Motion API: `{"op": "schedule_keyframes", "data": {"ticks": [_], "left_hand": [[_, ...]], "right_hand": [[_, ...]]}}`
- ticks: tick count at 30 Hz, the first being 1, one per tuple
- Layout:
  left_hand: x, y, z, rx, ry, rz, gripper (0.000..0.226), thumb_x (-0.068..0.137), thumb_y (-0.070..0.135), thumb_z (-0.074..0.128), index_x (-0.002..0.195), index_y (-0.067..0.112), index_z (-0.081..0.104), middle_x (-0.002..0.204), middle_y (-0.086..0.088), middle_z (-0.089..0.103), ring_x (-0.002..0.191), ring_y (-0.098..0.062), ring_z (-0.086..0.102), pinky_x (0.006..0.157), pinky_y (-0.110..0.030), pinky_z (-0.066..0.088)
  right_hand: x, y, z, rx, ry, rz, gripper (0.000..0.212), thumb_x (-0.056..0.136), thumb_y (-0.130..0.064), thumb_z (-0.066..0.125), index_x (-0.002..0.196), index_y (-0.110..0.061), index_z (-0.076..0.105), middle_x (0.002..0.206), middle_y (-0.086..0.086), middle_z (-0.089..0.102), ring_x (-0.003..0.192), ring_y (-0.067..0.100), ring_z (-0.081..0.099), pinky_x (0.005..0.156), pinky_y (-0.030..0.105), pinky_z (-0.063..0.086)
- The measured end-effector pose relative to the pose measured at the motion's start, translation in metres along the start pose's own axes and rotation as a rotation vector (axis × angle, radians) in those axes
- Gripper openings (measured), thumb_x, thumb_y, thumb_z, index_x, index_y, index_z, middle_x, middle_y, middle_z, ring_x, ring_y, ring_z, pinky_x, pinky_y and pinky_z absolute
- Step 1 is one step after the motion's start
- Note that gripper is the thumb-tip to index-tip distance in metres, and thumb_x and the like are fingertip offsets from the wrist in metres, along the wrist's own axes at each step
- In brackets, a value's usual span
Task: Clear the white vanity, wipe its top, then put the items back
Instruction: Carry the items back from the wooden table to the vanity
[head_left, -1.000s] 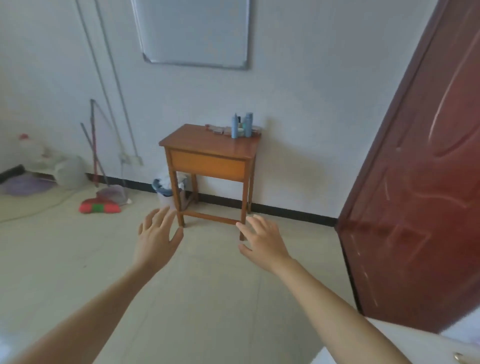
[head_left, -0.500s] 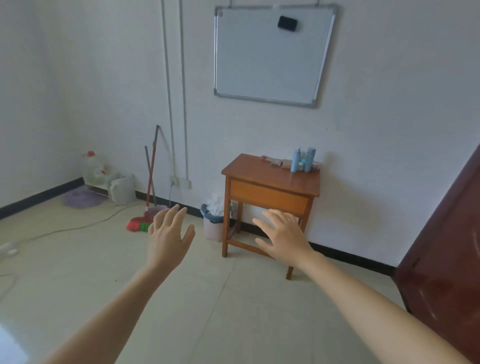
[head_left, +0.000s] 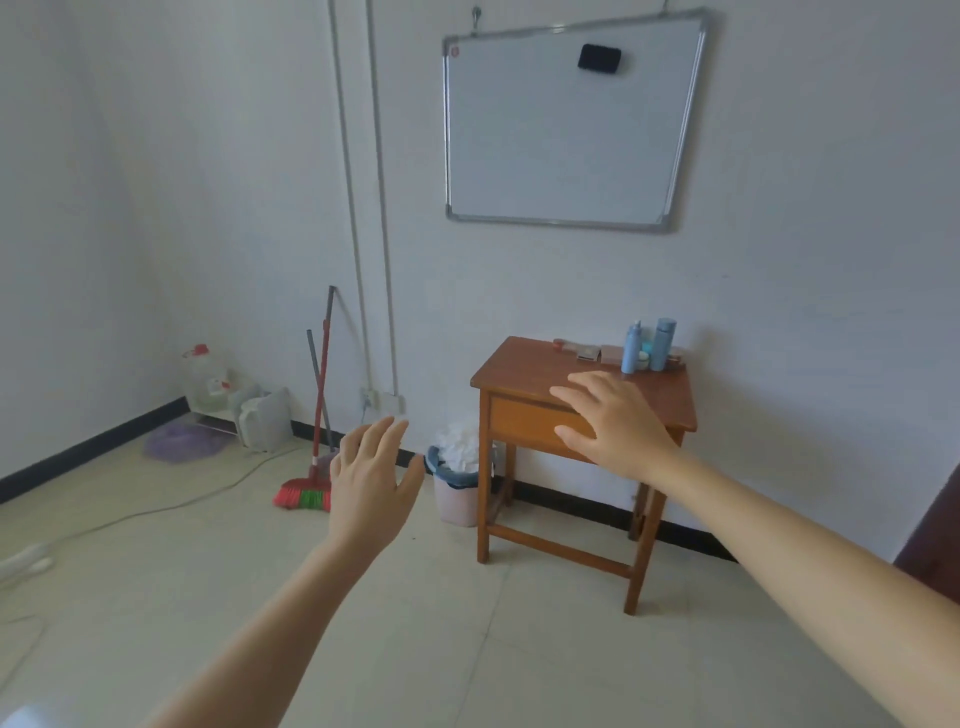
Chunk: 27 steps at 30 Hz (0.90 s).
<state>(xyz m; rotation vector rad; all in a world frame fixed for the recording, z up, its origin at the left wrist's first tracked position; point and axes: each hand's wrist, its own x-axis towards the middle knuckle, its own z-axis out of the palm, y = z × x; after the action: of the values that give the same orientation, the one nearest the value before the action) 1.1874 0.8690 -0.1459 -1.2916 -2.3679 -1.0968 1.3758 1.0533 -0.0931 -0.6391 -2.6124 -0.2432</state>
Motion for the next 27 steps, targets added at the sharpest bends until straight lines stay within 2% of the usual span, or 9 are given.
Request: {"op": "schedule_keyframes", "data": {"ticks": [5, 9, 15, 21, 27], "left_hand": [[0.080, 0.000, 0.020, 0.044, 0.012, 0.015, 0.049, 0.089, 0.036, 0.042, 0.132, 0.013, 0.045, 0.140, -0.003, 0.042, 0.133, -0.023, 0.025, 0.106, -0.043, 0.023], [0.147, 0.006, 0.045, 0.034, 0.047, 0.033, 0.045, 0.092, 0.028, 0.046, 0.134, 0.014, 0.041, 0.142, -0.002, 0.039, 0.135, -0.021, 0.022, 0.107, -0.039, 0.021], [0.205, 0.002, 0.098, -0.041, 0.041, -0.032, 0.049, 0.091, 0.036, 0.040, 0.134, 0.014, 0.041, 0.142, -0.001, 0.040, 0.134, -0.020, 0.022, 0.108, -0.040, 0.020], [0.246, -0.027, 0.162, 0.003, -0.077, -0.111, 0.045, 0.094, 0.030, 0.043, 0.136, 0.016, 0.038, 0.143, -0.001, 0.038, 0.135, -0.019, 0.020, 0.109, -0.038, 0.018], [0.316, -0.044, 0.239, 0.021, -0.182, -0.091, 0.046, 0.095, 0.035, 0.039, 0.138, 0.018, 0.035, 0.145, 0.002, 0.035, 0.136, -0.018, 0.019, 0.110, -0.036, 0.020]], "right_hand": [[0.069, 0.031, 0.024, 0.129, 0.006, 0.029, 0.050, 0.093, -0.037, 0.046, 0.139, -0.021, 0.036, 0.147, 0.003, 0.033, 0.137, 0.018, 0.024, 0.110, 0.033, 0.022], [0.123, 0.060, 0.038, 0.151, 0.005, 0.013, 0.051, 0.093, -0.040, 0.045, 0.140, -0.023, 0.035, 0.147, -0.001, 0.031, 0.137, 0.014, 0.023, 0.109, 0.030, 0.020], [0.176, 0.109, 0.080, 0.227, -0.009, 0.067, 0.049, 0.092, -0.042, 0.046, 0.137, -0.025, 0.039, 0.147, -0.001, 0.031, 0.136, 0.014, 0.024, 0.110, 0.033, 0.022], [0.200, 0.151, 0.139, 0.138, -0.196, 0.226, 0.056, 0.091, -0.050, 0.042, 0.142, -0.029, 0.028, 0.151, 0.001, 0.020, 0.140, 0.018, 0.013, 0.112, 0.039, 0.016], [0.235, 0.194, 0.194, 0.056, -0.327, 0.290, 0.058, 0.092, -0.054, 0.036, 0.143, -0.030, 0.022, 0.152, -0.001, 0.021, 0.141, 0.019, 0.011, 0.114, 0.041, 0.013]]}}
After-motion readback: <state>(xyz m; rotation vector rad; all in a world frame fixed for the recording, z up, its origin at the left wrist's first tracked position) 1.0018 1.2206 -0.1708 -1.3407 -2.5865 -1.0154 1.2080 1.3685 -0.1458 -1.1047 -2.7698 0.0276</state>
